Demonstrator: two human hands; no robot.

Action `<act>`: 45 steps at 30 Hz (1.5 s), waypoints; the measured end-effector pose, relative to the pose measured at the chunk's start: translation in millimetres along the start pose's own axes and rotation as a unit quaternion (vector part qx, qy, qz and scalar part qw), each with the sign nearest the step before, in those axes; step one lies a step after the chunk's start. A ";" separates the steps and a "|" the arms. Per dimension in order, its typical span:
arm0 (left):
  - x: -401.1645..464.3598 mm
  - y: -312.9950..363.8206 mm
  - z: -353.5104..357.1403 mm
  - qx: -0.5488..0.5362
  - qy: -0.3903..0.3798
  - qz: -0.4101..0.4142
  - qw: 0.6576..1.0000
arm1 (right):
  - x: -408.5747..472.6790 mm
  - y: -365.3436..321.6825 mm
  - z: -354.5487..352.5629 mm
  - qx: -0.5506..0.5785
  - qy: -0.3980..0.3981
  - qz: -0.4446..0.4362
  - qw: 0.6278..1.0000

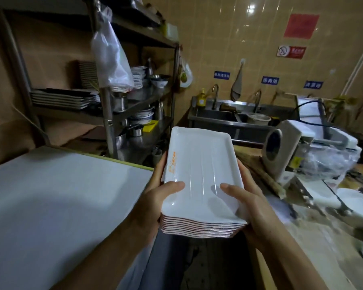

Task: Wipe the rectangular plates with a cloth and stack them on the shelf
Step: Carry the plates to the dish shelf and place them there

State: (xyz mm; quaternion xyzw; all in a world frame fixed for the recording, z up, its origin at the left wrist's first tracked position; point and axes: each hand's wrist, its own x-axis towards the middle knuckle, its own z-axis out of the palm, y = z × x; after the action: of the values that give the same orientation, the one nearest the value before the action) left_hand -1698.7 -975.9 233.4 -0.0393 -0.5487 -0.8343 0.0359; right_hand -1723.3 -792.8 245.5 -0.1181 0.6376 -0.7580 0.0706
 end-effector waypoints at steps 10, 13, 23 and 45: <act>198.5 -11.1 -7.1 0.012 0.034 0.033 0.999 | 206.6 2.5 -49.9 0.004 -0.039 -0.004 0.999; 260.0 -22.4 -21.8 0.004 0.031 0.039 0.999 | 267.7 15.2 -57.4 -0.002 -0.036 -0.005 0.999; 484.5 -7.6 -54.9 0.024 0.004 0.056 0.998 | 488.4 7.7 -71.1 0.016 -0.036 -0.015 0.999; 839.6 -15.5 -133.9 0.055 0.181 0.110 0.976 | 918.1 42.5 -88.8 0.037 -0.206 0.034 0.977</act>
State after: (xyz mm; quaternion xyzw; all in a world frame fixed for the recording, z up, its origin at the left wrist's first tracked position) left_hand -2538.7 -1106.8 254.6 0.0542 -0.5703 -0.7873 0.2280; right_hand -2632.4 -952.5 271.4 -0.2472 0.5842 -0.7378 0.2308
